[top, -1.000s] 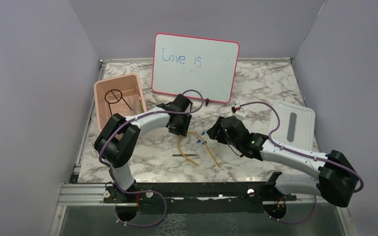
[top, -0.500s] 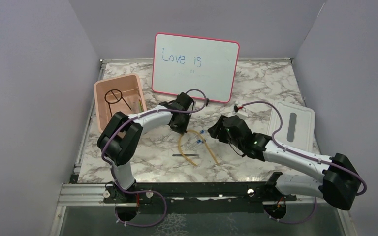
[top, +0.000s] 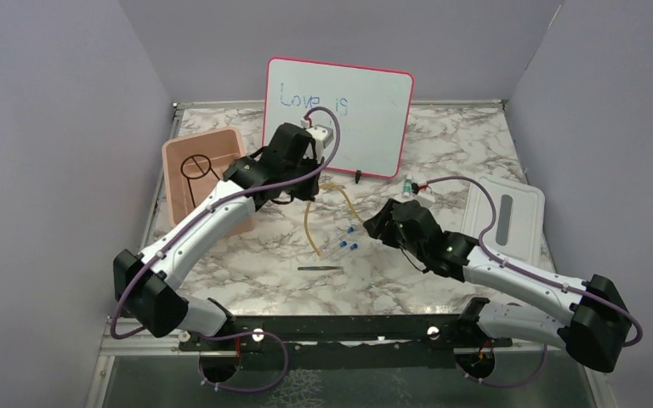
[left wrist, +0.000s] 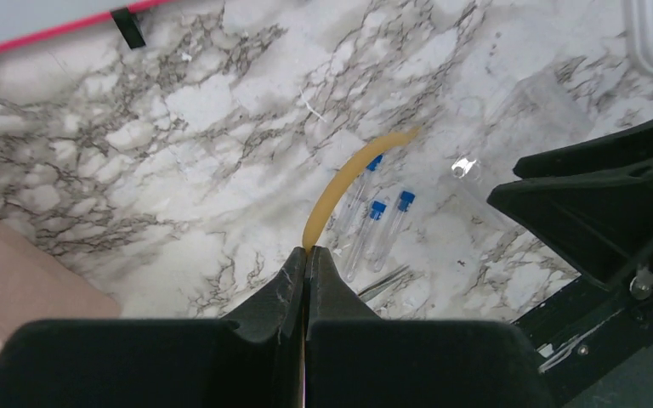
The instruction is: Organize the chemistry lab equipment
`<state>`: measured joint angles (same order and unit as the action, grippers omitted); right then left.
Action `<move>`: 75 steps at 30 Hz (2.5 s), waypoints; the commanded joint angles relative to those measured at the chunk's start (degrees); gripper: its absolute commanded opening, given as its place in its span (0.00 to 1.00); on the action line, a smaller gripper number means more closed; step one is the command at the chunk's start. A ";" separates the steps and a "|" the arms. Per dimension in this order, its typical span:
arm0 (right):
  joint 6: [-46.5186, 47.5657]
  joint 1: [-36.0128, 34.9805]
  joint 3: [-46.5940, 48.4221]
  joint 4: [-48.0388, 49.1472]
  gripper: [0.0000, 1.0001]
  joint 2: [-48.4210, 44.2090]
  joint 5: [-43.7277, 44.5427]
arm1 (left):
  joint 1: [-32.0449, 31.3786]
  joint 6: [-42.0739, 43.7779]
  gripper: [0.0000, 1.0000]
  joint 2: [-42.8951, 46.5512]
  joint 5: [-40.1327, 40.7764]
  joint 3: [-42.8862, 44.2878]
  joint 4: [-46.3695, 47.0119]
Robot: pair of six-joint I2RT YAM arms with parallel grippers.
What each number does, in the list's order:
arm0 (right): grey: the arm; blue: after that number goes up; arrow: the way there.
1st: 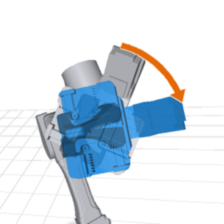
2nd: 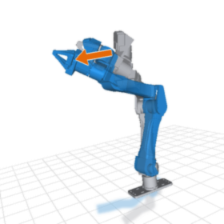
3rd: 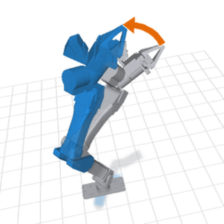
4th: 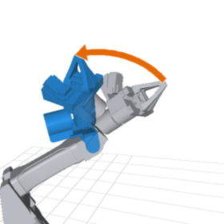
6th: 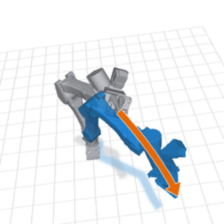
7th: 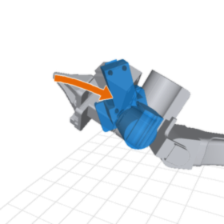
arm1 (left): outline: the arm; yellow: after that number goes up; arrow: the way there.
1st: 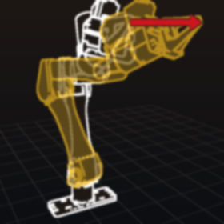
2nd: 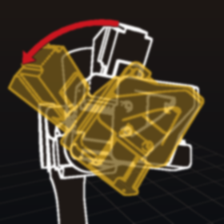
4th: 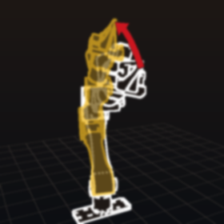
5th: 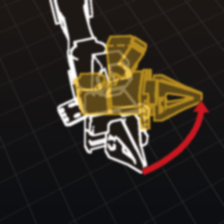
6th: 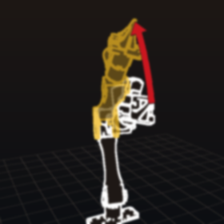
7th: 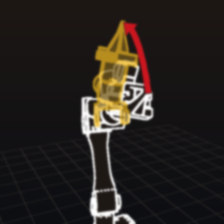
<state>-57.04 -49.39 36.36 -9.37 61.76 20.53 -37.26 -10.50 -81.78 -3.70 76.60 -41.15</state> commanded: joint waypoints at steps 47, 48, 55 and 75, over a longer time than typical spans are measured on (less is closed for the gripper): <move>-0.71 0.26 0.62 -1.35 0.51 -0.42 0.95 | 23.63 3.58 0.00 4.63 42.50 6.22 -1.33; -0.69 0.27 0.64 -1.35 0.51 -0.41 0.94 | 23.90 3.51 0.00 4.27 42.50 5.68 -0.98; -0.47 0.27 0.53 -1.18 0.51 -0.18 0.97 | 26.69 1.76 0.00 1.70 38.94 1.96 1.22; -0.88 0.25 0.90 -0.92 0.50 0.20 -0.13 | 27.06 3.19 0.00 12.76 36.09 16.58 -2.73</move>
<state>-57.47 -49.39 36.47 -11.53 61.43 21.10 -10.35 -7.99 -67.96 32.91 94.21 -42.57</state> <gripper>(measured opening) 0.508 0.007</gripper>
